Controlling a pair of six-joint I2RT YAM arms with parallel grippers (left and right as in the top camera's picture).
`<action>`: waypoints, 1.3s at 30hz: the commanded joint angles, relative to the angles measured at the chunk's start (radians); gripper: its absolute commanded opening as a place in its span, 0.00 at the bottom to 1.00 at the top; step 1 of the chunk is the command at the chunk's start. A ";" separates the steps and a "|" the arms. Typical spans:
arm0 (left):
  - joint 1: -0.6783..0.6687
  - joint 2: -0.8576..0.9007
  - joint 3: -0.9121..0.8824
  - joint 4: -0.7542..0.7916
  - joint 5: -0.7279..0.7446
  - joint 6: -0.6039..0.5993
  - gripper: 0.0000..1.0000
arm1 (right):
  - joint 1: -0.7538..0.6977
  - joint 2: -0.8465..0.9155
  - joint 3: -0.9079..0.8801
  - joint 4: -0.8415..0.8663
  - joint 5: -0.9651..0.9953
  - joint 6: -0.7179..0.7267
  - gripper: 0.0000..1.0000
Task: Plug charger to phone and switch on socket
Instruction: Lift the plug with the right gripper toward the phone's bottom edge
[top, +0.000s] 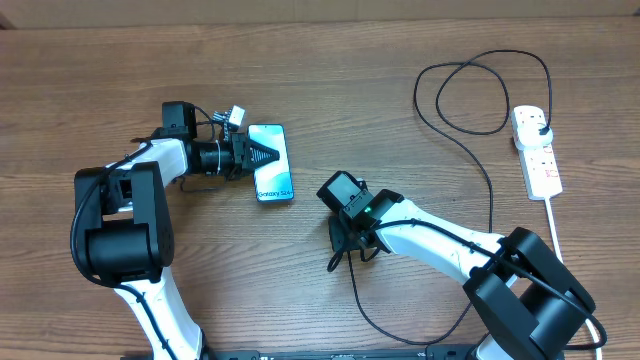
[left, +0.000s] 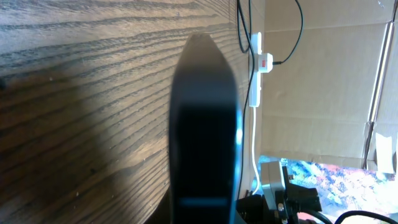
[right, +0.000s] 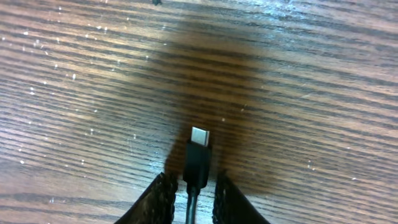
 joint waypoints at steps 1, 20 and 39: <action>-0.007 -0.032 0.001 0.000 0.050 -0.006 0.04 | -0.005 0.041 -0.050 -0.003 0.024 -0.001 0.15; -0.007 -0.032 0.000 0.019 0.079 0.003 0.04 | -0.012 0.040 -0.032 -0.097 -0.037 -0.001 0.04; 0.081 -0.032 -0.001 -0.086 0.346 0.193 0.04 | -0.100 -0.222 0.084 -0.084 -0.624 -0.172 0.04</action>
